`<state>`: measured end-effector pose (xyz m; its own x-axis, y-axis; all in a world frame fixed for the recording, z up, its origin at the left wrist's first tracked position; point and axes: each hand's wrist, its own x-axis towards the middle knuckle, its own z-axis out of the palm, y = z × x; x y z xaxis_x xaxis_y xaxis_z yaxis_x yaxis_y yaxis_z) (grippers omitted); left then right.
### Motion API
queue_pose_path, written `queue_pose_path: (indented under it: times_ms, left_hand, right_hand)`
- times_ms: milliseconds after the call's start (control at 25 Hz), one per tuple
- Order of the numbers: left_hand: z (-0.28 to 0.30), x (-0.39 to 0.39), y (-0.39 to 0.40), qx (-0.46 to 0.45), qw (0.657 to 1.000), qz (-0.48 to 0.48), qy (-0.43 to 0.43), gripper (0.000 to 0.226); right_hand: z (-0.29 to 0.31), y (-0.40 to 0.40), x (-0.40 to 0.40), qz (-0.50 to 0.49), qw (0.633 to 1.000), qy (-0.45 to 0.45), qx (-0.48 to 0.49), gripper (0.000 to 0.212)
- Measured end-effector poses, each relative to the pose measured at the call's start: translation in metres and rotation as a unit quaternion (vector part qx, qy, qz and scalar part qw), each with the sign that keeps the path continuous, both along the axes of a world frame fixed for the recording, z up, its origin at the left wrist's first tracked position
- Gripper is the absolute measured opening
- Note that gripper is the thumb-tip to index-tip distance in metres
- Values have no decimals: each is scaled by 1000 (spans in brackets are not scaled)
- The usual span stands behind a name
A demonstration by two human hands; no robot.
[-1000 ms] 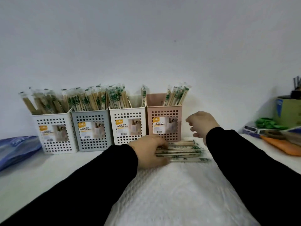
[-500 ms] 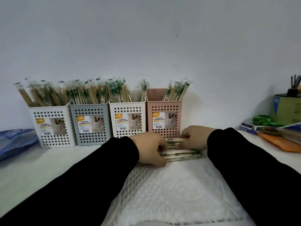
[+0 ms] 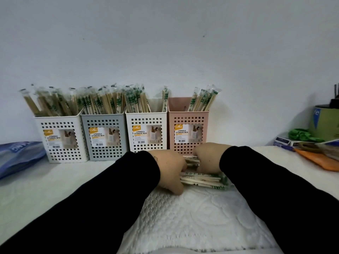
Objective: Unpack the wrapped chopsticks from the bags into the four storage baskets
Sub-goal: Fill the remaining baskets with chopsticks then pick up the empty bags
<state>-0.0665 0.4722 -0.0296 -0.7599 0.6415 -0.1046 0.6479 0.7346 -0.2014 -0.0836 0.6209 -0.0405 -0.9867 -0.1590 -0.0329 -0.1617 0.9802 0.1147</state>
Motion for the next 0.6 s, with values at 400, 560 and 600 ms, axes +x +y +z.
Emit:
queue_pose_path:
  times_ms: [400,560,600]
  left_hand:
    - [15,-20,-46,285,958,38,-9,20]
    - [15,-27,-51,678,729,64,-67,13]
    - [15,-28,-50,726,680,58,-82,13]
  right_hand:
    - [16,37,15,17,775,134,-617,8]
    - [18,25,18,69,660,173,-728,21]
    - [17,24,17,84,646,174,-738,21]
